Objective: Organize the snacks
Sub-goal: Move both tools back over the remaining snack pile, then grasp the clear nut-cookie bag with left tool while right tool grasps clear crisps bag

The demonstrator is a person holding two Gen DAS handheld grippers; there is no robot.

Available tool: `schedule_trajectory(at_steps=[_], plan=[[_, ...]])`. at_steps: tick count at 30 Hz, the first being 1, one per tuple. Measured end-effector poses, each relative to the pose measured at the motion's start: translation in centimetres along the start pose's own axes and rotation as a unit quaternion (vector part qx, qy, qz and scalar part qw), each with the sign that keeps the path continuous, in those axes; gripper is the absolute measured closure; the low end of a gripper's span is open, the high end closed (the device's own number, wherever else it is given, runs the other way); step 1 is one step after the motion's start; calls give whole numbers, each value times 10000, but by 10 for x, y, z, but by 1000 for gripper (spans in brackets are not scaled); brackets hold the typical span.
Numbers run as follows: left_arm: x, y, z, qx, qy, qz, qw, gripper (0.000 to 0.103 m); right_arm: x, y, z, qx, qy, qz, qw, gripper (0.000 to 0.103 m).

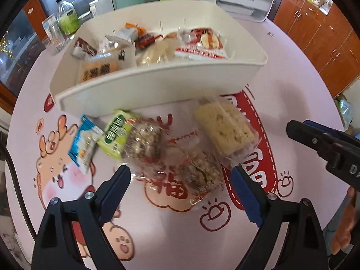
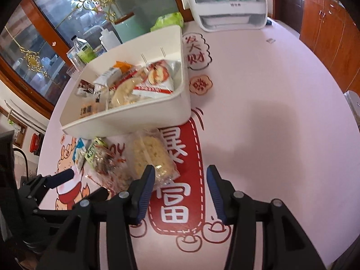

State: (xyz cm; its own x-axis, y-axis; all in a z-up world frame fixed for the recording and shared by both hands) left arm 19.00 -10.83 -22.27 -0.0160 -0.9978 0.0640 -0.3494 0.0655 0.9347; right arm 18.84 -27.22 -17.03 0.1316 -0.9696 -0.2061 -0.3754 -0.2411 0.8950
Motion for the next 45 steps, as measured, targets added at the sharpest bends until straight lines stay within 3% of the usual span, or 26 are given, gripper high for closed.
schedule_trajectory(at_steps=[13,20,24,35,39,45], plan=[[3,-43,14,-275,573,9,9980,13,7,-16,-5,-173,103,-143,9997,54],[-4,-55,15,-200,650,61,9977,13,-6,-42,-12,-464,209,-304,9982,51],[-13,-59,18,-194,660,59,9976,15,-18,-58,-15,-645,393,-281,9967,44],[-49,-58,27,-263,765,189,9965,29,-53,-92,-17,-854,959,-119,9916,35],[-54,-56,28,-244,671,200,9972,38,-58,-103,-12,-1017,1065,-11,9891,34],[-62,-54,18,-262,518,308,9978,50,-67,-104,-6,-879,1353,397,9861,39]])
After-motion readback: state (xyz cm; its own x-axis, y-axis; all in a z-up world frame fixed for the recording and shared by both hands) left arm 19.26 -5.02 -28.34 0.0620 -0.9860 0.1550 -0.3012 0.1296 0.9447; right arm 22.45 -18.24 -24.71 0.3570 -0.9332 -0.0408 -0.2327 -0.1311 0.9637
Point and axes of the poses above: each gripper's, at about its wrist camera, not at the fingertips, and y roughly against the way its jaws point, x to its right, z to its underside, the point moved 9 cm from there along -y, roughly the way its jaws point, and after that the axes turned 6 degrees about y, right-handed, at the moved point
